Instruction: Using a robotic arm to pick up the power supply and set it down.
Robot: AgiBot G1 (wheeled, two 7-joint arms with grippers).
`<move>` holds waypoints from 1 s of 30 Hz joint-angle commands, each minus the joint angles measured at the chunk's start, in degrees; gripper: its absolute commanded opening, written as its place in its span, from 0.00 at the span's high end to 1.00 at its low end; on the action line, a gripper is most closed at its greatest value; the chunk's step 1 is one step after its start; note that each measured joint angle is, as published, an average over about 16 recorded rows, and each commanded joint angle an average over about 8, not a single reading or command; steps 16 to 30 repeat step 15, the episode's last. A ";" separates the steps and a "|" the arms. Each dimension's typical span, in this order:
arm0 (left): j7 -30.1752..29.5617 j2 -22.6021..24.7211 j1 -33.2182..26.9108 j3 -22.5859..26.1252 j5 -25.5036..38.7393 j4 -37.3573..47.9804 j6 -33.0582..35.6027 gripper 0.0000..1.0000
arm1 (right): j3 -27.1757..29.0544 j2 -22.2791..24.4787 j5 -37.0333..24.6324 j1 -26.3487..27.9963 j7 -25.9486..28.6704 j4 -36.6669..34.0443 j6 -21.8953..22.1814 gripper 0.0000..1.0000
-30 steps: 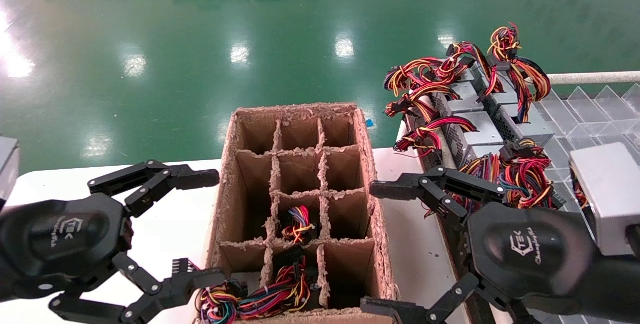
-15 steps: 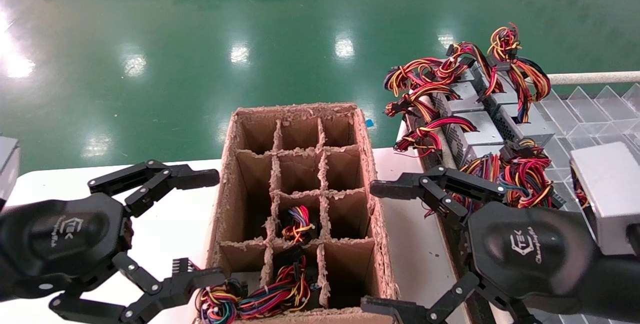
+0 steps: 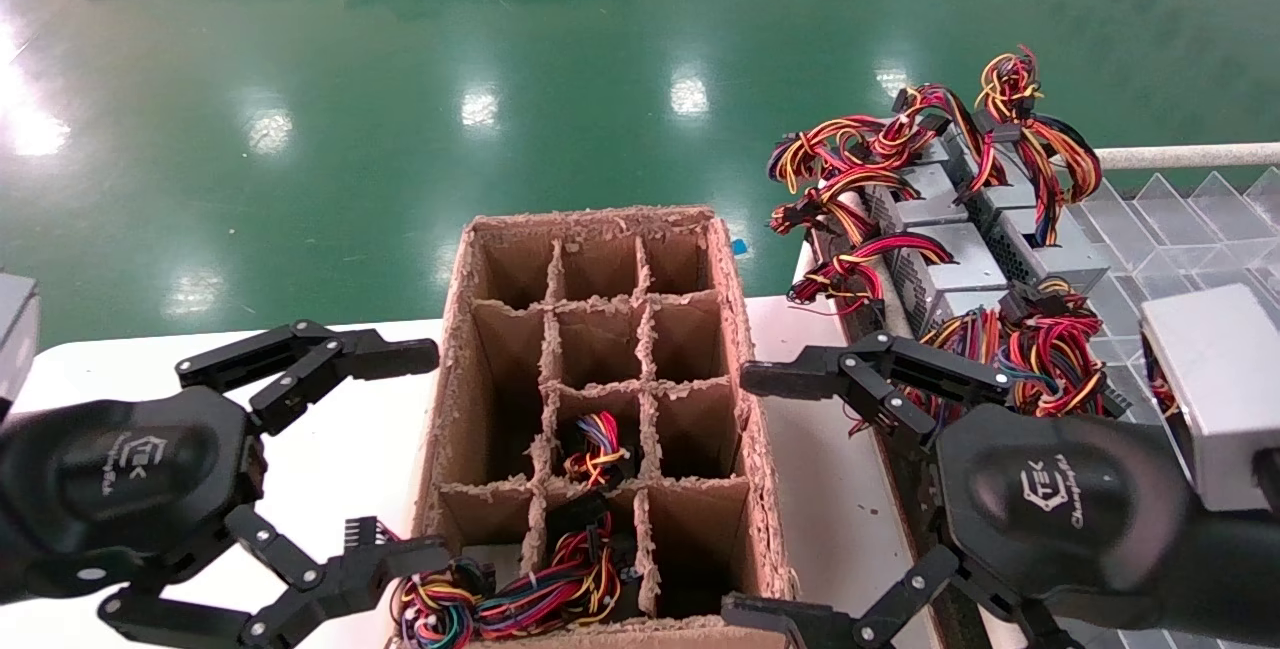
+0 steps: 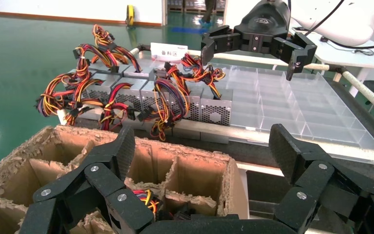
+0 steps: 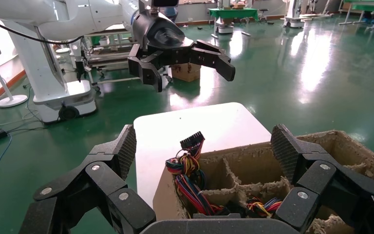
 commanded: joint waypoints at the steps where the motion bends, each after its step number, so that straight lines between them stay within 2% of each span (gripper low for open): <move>1: 0.00 0.00 0.00 0.00 0.00 0.00 0.00 0.00 | 0.00 0.00 0.00 0.00 0.00 0.00 0.00 0.00; 30: 0.00 0.00 0.00 0.00 0.00 0.00 0.00 0.00 | 0.00 0.00 0.00 0.00 0.00 0.00 0.00 0.00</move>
